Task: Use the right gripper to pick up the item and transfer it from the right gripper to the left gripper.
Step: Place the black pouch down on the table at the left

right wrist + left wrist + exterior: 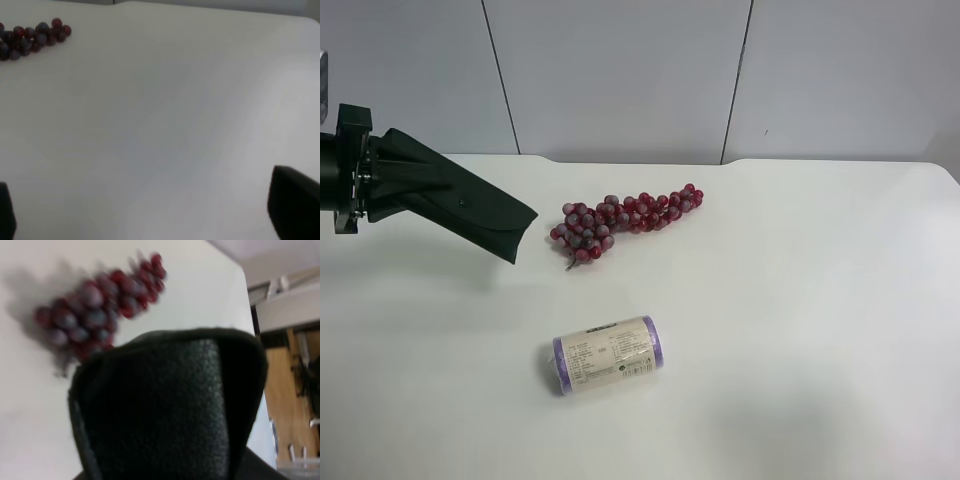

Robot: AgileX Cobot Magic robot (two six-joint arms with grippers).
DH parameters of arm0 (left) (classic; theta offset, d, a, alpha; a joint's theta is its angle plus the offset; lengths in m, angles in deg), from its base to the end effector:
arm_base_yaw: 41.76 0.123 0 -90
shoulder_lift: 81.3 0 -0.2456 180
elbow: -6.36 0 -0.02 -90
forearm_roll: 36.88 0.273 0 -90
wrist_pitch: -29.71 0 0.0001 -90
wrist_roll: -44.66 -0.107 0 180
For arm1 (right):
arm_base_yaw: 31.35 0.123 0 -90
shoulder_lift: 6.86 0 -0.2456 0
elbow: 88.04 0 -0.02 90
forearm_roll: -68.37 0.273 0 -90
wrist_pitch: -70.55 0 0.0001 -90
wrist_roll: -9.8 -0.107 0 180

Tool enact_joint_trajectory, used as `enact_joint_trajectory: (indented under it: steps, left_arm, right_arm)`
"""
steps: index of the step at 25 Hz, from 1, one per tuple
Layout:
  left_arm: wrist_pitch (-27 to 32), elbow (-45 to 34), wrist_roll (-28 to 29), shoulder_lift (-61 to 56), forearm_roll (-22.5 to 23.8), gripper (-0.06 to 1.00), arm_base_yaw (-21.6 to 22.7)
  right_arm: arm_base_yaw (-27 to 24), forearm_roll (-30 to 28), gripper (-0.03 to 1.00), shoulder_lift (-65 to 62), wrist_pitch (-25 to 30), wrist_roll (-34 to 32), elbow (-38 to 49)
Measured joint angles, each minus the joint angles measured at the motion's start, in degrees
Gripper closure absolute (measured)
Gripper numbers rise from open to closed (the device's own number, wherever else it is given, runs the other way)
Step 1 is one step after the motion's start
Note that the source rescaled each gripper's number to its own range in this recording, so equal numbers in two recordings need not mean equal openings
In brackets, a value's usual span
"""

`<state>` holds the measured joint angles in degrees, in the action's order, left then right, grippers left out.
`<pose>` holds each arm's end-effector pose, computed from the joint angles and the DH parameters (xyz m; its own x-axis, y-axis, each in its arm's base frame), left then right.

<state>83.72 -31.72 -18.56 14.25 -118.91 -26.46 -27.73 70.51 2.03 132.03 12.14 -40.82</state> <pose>0.2853 -0.0109 0.1415 -0.8308 -0.3708 -0.4150 0.1022 0.6314 -0.7687 0.0672 0.0078 0.2802 -0.4597 -0.0521 -0.8865 -0.1027 0.9947 -0.0052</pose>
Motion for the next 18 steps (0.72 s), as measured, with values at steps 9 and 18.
enact_joint_trajectory:
  steps: [9, 18]
  left_arm:
    - [-3.4, 0.0, -11.3, 8.3, -4.7, 0.94, 3.7]
    - [-10.1, 0.0, -15.1, 8.5, -5.9, 0.94, 3.7]
  right_arm:
    - [0.0, 0.0, -0.03, 0.0, 0.0, 0.0, 0.0]
    - [0.0, 0.0, -0.03, 0.0, 0.0, 0.0, 0.0]
